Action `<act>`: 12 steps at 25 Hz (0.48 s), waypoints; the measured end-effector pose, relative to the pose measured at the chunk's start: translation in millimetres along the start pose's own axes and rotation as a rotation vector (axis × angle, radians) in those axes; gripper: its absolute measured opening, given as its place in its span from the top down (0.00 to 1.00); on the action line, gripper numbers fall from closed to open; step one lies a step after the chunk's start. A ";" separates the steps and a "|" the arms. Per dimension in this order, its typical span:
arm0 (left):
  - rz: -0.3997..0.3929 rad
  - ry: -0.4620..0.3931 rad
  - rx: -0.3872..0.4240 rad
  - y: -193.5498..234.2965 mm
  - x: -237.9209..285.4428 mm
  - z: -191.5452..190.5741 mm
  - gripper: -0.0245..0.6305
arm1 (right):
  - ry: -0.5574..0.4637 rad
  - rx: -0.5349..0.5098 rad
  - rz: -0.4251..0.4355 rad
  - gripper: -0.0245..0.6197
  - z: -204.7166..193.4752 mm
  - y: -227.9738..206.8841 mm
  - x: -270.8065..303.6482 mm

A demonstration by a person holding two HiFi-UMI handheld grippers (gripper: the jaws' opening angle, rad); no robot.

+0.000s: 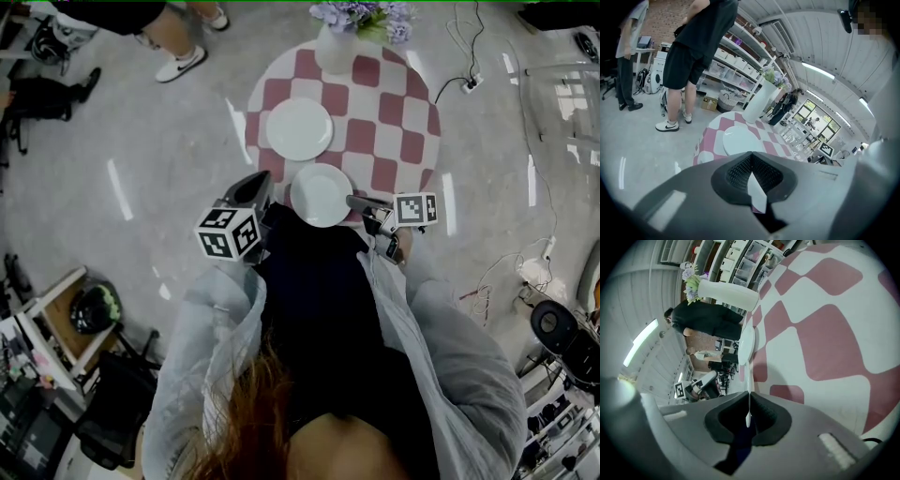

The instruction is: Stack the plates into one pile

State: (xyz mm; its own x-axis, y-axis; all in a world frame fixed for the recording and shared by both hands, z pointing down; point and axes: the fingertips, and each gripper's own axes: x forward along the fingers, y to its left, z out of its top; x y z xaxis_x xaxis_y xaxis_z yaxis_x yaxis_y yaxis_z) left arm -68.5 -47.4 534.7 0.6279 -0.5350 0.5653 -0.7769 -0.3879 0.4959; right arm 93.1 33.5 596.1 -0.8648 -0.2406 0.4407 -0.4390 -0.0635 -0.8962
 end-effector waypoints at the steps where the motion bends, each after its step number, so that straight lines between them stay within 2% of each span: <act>1: -0.003 -0.002 0.002 -1.1 0.9 1.4 0.94 | 0.013 -0.017 -0.003 0.94 -2.0 1.3 -3.2; 5: -0.008 -0.009 0.005 -2.8 0.3 5.8 0.93 | 0.028 -0.060 -0.006 0.94 -4.4 11.1 -15.3; 12: 0.005 -0.018 -0.003 2.1 -2.9 5.7 0.93 | -0.126 -0.037 0.141 0.94 40.4 50.5 -23.3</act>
State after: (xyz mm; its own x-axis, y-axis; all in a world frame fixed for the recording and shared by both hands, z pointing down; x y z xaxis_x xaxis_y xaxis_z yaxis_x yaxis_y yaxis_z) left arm -72.2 -51.0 530.3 0.6228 -0.5502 0.5563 -0.7801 -0.3829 0.4948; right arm 100.9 -3.2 538.6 -0.8819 -0.3644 0.2991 -0.3266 0.0148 -0.9450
